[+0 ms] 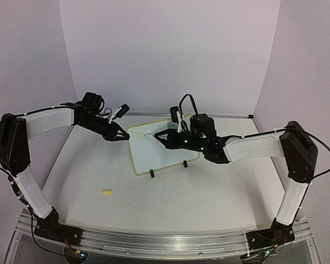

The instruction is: Write a sentence on the whiteboard

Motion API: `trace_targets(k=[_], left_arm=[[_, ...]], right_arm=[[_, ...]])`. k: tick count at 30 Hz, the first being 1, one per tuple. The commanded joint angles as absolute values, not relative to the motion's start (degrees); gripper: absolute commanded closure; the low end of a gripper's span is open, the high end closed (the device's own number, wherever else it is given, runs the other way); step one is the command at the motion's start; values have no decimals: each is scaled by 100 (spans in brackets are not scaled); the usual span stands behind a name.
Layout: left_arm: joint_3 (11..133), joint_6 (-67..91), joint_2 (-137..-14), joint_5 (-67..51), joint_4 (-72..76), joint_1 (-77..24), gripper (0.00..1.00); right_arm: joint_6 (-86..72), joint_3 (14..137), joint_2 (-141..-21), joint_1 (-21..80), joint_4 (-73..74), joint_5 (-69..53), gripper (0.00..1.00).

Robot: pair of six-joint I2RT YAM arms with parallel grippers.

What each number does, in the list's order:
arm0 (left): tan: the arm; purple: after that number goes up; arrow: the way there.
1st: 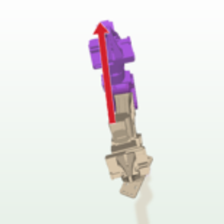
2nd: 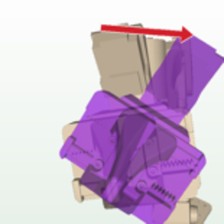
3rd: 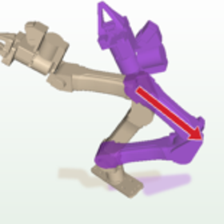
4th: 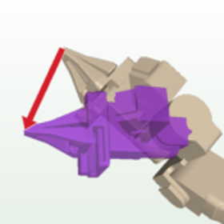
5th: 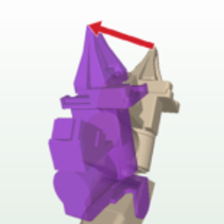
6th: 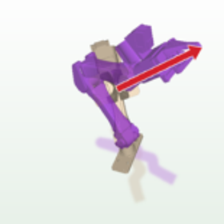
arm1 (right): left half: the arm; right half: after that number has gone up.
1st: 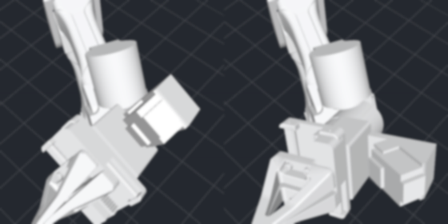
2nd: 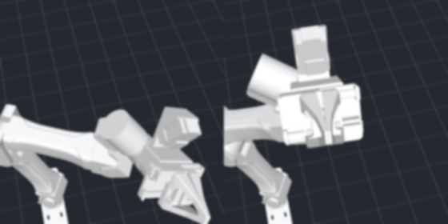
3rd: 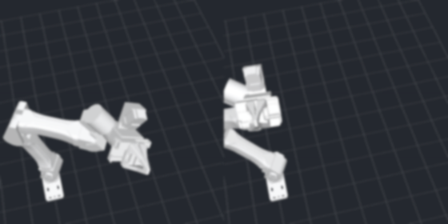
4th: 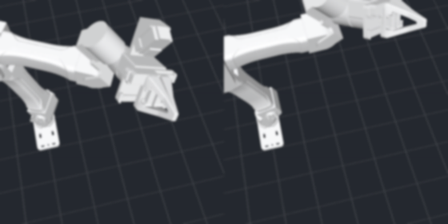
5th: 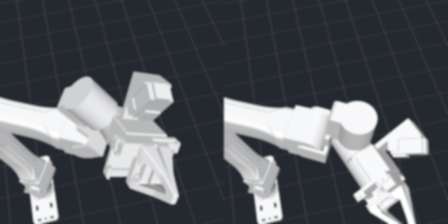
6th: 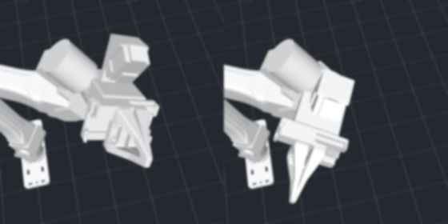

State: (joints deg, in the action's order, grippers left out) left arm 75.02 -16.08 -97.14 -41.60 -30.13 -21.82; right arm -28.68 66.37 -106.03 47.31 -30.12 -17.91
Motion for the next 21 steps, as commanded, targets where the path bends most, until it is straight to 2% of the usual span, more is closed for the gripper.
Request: trace_targets(k=[1,21], left_arm=[[7594,-1754,-9747,-3852,-3279,-2329,100],[7603,-1753,-9753,-3872,-3287,-2329,100]], right_arm=[[-2699,6931,-10422,4737,-3180,-1758,100],[-2694,7377,-10934,4740,-2897,-1574,100]])
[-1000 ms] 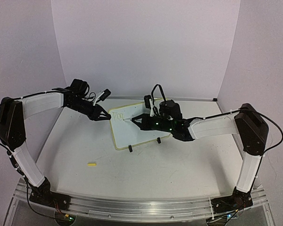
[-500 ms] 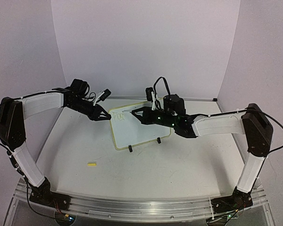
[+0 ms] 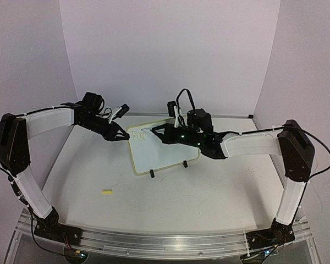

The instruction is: Write a sentence on the whiteboard

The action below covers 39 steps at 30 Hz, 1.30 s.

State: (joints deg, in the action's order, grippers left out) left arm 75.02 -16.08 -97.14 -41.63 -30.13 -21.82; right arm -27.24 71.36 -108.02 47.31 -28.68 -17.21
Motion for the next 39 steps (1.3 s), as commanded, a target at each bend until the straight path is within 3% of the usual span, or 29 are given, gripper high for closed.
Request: trace_targets(k=[1,21,39], left_arm=[[7603,-1755,-9759,-3869,-3289,-2331,100],[7603,-1756,-9759,-3866,-3289,-2334,100],[7603,-1757,-9752,-3859,-3290,-2330,100]], right_arm=[[-2701,7375,-10944,4741,-2887,-1536,100],[-2617,6795,-10366,4738,-3307,-1733,100],[-2763,6965,-10808,4734,-3035,-1409,100]])
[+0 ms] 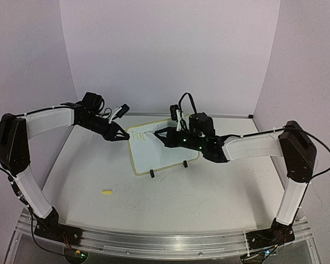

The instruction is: Write a sentence on the whiteboard

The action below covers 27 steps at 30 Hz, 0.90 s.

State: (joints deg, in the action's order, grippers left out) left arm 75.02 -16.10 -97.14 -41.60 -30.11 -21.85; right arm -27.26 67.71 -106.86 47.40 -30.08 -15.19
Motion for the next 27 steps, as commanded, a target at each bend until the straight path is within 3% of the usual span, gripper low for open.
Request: trace_targets(k=[1,27], left_arm=[[7603,-1756,-9750,-3859,-3291,-2329,100],[7603,-1753,-9738,-3859,-3296,-2331,100]], right_arm=[[-2772,6982,-10825,4729,-3030,-1410,100],[-2873,6609,-10441,4731,-2979,-544,100]])
